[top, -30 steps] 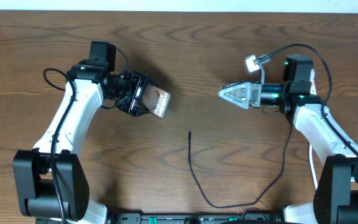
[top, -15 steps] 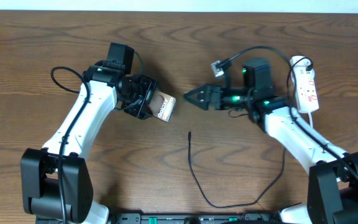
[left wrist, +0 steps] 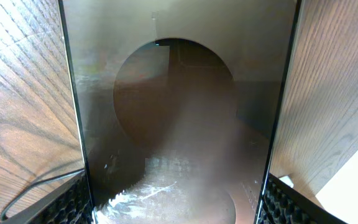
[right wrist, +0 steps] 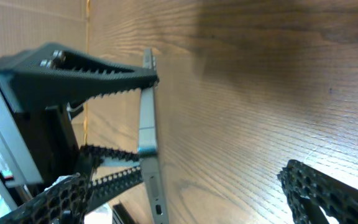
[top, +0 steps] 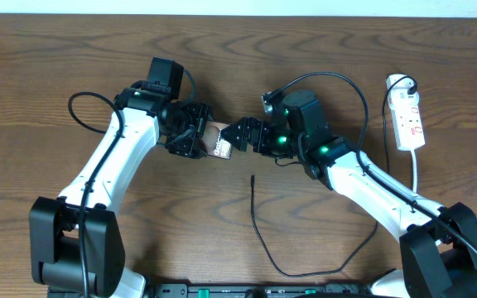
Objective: Plug charger to phone and switch on socket
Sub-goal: 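Move the right gripper toward the phone held by the left gripper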
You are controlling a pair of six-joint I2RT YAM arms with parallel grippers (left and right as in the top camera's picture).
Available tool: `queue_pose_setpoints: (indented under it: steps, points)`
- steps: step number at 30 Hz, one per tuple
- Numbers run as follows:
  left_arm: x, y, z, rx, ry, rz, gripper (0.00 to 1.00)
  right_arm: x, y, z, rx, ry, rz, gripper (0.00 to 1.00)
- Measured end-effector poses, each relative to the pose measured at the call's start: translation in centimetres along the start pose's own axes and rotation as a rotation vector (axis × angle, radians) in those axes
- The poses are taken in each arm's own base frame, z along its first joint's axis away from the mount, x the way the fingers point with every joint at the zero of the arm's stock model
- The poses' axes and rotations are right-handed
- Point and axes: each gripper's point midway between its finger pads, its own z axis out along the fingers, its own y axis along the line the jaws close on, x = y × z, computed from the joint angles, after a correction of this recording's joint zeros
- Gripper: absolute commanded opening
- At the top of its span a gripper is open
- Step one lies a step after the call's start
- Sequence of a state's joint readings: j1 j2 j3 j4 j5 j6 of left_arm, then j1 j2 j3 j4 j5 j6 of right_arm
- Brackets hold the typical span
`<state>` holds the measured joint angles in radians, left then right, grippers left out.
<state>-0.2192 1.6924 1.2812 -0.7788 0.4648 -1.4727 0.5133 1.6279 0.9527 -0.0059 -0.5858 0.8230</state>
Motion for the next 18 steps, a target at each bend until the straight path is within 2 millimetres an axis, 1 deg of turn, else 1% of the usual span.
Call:
queue_pose_setpoints:
  steps: [5, 9, 14, 18]
  points:
    - [0.3, 0.0, 0.0, 0.0, 0.019, -0.02, 0.08, -0.1, -0.1, 0.1, 0.015, -0.013, 0.011, 0.92]
    - [1.1, 0.1, 0.2, -0.006, 0.038, -0.016, 0.07, 0.1, 0.0, 0.3, 0.018, -0.013, 0.01, 0.92]
    - [2.4, 0.3, 0.6, -0.018, 0.058, 0.0, 0.07, 0.3, 0.3, 0.5, 0.019, -0.015, 0.002, 0.9]
    - [3.0, 0.4, 0.7, -0.023, 0.068, 0.009, 0.07, 0.6, 0.6, 0.7, 0.014, -0.011, -0.003, 0.89]
